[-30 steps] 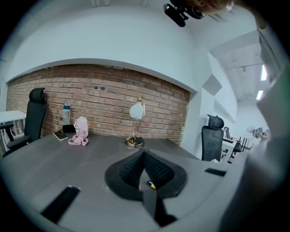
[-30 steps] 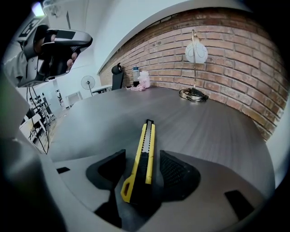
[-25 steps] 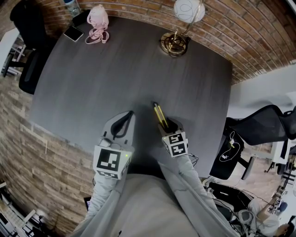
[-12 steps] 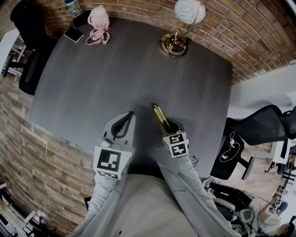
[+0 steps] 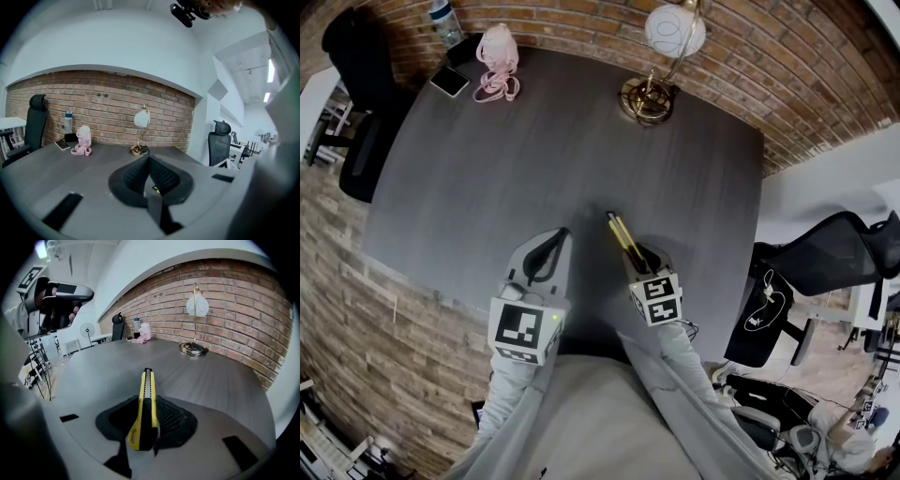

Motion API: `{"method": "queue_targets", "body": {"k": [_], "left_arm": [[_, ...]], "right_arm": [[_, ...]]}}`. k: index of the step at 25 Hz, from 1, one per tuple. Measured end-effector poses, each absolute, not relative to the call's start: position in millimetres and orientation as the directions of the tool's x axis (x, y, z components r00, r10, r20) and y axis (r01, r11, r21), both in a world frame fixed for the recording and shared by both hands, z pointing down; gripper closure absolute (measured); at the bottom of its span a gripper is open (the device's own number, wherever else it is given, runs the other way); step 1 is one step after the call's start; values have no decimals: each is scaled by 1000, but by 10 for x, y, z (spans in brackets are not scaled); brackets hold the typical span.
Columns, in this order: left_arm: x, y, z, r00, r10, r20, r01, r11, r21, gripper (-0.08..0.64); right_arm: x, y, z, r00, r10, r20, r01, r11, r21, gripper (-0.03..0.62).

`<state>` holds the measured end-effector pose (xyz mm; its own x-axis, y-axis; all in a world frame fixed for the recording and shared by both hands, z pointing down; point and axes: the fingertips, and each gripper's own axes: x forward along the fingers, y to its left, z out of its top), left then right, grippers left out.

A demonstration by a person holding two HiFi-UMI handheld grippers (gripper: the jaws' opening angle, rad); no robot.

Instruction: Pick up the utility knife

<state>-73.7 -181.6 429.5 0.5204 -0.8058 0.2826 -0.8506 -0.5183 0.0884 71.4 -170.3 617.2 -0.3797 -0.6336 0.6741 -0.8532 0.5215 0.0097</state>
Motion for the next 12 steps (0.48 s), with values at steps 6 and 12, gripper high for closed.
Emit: {"method": "queue_targets", "body": {"k": [6,12], "left_arm": [[-706,-1833,4144,529,-809,254,-845,-531,69,540],[-621,-1837,3982,545,-807,228,-834,-549,51,540]], "right_arm": [[748,-1784,5817,-381,-699,605,-868,496,27,463],[863,-1853,5362,-373,-774,512,-889,456,42,463]]}}
